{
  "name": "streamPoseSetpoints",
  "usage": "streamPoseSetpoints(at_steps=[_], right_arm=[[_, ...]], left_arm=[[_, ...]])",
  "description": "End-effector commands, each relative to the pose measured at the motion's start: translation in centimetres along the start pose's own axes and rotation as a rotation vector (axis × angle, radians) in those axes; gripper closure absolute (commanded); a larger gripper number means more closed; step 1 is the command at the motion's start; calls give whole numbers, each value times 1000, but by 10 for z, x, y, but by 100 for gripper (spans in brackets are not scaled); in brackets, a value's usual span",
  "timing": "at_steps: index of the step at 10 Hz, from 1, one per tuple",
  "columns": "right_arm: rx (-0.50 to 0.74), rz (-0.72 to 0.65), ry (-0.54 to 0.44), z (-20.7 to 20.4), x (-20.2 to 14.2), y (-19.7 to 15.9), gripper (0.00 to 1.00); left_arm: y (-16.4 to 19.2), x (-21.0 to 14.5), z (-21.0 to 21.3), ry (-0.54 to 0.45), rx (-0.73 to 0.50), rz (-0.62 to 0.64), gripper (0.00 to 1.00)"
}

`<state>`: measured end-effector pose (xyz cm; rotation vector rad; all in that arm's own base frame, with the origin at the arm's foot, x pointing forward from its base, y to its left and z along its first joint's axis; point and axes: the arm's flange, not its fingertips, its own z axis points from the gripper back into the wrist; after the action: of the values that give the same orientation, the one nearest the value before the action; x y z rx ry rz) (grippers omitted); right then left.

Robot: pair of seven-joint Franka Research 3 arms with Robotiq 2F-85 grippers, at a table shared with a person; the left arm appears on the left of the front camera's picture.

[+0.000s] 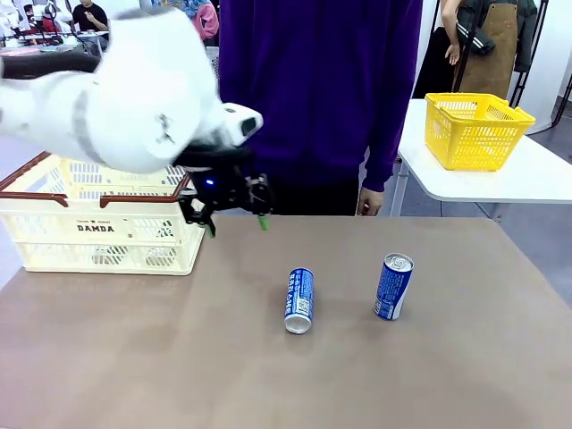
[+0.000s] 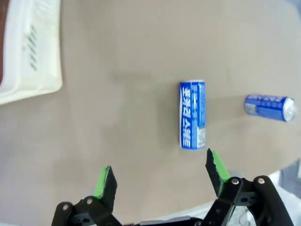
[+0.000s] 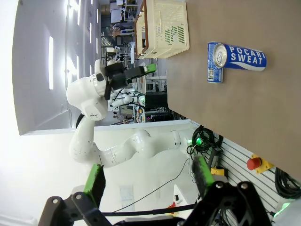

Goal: Place the drinks into the Shopping basket.
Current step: Pick up one drink and place it into the Shopping basket.

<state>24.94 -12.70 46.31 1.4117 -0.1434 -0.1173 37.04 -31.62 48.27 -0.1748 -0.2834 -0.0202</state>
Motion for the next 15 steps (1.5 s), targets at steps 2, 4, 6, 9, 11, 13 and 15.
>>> streamPoseSetpoints(at_steps=[2, 4, 6, 9, 11, 13, 15], right_arm=[[24, -13, -11, -1, 3, 8, 0], [24, -13, -11, -1, 3, 8, 0], [24, -13, -11, -1, 3, 8, 0], [24, -13, -11, -1, 3, 8, 0], [24, -13, -11, -1, 3, 8, 0], [24, -13, -11, -1, 3, 8, 0], [24, -13, -11, -1, 3, 8, 0]], left_arm=[[-43, -8, -52, -59, 66, -6, 0], [-59, -12, -89, -17, 52, -36, 0], [-69, -20, -117, 45, 56, -85, 0], [-81, -26, -152, 116, 41, -188, 0], [-86, -21, -177, 172, 64, -199, 0], [-87, -17, -194, 194, 96, -199, 0], [-89, -21, -199, 186, 115, -243, 0]])
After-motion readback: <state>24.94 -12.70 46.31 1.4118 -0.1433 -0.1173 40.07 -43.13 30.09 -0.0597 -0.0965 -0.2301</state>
